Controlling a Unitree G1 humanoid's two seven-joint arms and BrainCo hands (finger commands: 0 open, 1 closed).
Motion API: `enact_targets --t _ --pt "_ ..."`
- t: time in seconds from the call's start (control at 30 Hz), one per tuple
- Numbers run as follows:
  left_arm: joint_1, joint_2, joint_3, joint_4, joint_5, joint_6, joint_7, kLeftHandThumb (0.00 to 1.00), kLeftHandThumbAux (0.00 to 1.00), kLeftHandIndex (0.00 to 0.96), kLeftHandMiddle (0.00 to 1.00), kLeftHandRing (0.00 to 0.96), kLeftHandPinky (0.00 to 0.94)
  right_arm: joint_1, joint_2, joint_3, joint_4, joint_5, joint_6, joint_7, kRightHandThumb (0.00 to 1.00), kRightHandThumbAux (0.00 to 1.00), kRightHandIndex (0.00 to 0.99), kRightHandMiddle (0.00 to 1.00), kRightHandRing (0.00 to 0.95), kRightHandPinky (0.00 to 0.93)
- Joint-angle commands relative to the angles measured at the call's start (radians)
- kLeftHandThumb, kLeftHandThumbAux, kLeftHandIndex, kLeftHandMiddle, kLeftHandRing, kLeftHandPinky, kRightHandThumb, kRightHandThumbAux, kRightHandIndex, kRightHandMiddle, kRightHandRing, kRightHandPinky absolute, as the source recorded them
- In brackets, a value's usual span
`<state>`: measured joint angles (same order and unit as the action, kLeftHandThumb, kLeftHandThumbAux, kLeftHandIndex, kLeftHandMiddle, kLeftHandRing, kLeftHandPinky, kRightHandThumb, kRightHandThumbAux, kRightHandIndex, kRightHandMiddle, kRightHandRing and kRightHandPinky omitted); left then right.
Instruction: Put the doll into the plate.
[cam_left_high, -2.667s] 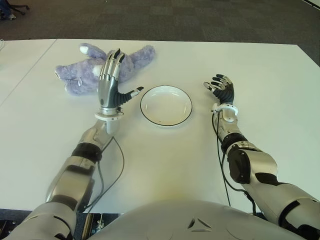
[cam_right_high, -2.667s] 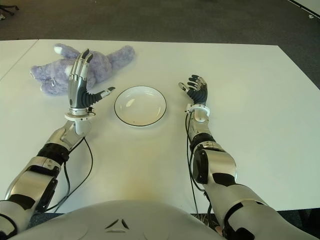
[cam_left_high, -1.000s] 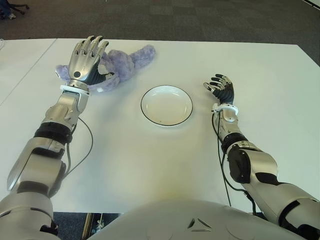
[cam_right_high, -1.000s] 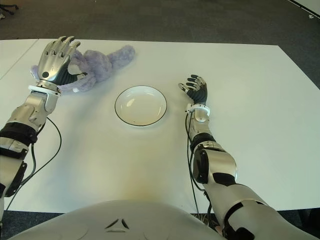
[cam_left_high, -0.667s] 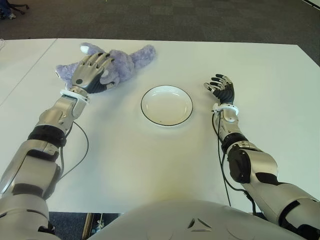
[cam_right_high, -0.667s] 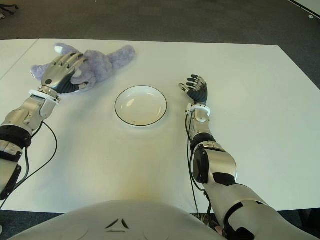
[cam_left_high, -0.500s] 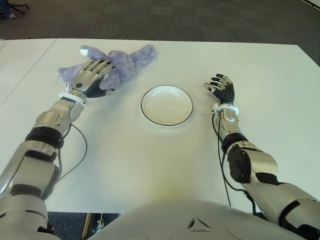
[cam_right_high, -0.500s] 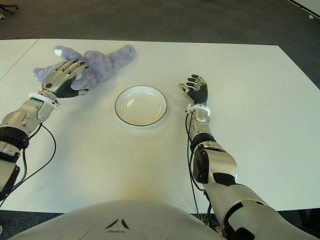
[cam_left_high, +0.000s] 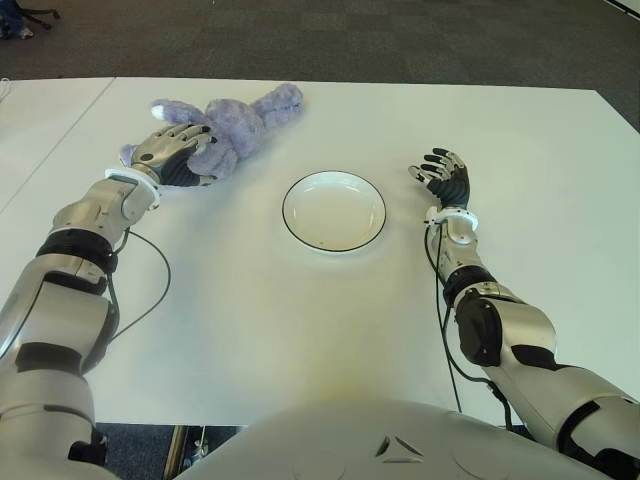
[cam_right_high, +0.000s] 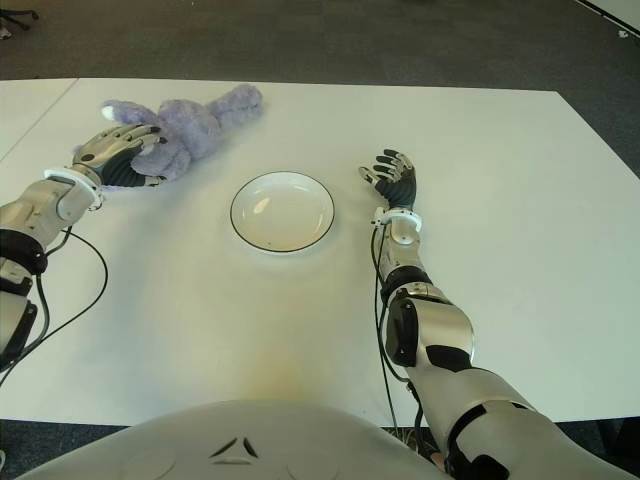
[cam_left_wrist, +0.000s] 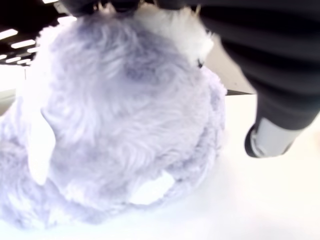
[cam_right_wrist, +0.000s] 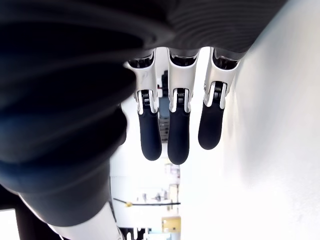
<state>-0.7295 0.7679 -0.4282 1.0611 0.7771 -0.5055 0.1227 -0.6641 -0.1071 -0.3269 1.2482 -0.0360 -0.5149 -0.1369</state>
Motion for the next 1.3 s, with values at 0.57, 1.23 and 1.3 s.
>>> enact_targets --t 0.57,1.23,1.3 --pt "-0.051 -0.125 -0.261 0.246 0.185 0.346 -0.047 0.046 0.561 0.18 0.0 0.0 0.0 0.179 0.027 -0.014 0.112 0.012 0.106 0.0 0.215 0.923 0.268 0.325 0.333 0.318" --pt "-0.01 -0.163 -0.404 0.337 0.282 0.668 0.3 1.0 0.691 0.428 0.042 0.29 0.423 0.182 0.022 -0.019 0.112 0.016 0.106 0.002 0.237 0.921 0.284 0.331 0.338 0.342" --pt "-0.007 -0.166 -0.399 0.338 0.276 0.676 0.303 1.0 0.716 0.292 0.04 0.294 0.418 0.183 0.021 -0.018 0.112 0.014 0.105 -0.002 0.238 0.92 0.284 0.334 0.343 0.347"
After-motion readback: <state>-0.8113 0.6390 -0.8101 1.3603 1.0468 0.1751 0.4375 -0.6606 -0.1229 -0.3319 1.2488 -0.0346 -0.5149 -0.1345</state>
